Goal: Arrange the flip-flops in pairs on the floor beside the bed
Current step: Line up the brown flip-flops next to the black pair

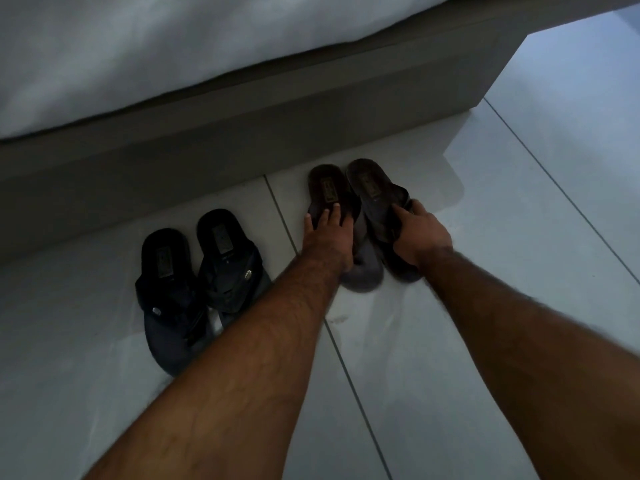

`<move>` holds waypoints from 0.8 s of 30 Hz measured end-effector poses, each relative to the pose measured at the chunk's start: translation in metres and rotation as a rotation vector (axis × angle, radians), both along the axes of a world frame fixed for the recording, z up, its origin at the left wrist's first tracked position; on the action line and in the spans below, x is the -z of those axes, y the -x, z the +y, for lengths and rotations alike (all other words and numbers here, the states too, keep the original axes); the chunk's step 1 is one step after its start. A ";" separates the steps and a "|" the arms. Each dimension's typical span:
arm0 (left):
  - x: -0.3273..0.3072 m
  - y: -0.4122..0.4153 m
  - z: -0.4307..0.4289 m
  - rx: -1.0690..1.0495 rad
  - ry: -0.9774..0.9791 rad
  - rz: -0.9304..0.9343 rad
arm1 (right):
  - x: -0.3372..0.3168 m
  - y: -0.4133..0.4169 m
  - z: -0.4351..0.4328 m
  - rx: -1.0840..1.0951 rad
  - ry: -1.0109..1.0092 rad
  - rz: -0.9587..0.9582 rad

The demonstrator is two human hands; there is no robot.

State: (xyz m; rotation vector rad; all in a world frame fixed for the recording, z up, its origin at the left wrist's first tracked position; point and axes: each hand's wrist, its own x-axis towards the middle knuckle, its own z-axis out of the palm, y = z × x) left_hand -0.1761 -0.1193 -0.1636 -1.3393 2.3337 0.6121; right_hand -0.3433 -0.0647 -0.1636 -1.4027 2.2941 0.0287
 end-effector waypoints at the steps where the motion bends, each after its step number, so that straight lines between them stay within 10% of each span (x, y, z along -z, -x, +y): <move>1: 0.000 0.000 -0.005 0.003 0.002 -0.008 | 0.000 0.000 -0.006 -0.006 -0.002 0.005; 24: -0.004 0.004 -0.011 0.006 0.027 -0.034 | 0.002 0.002 -0.033 -0.033 -0.050 -0.002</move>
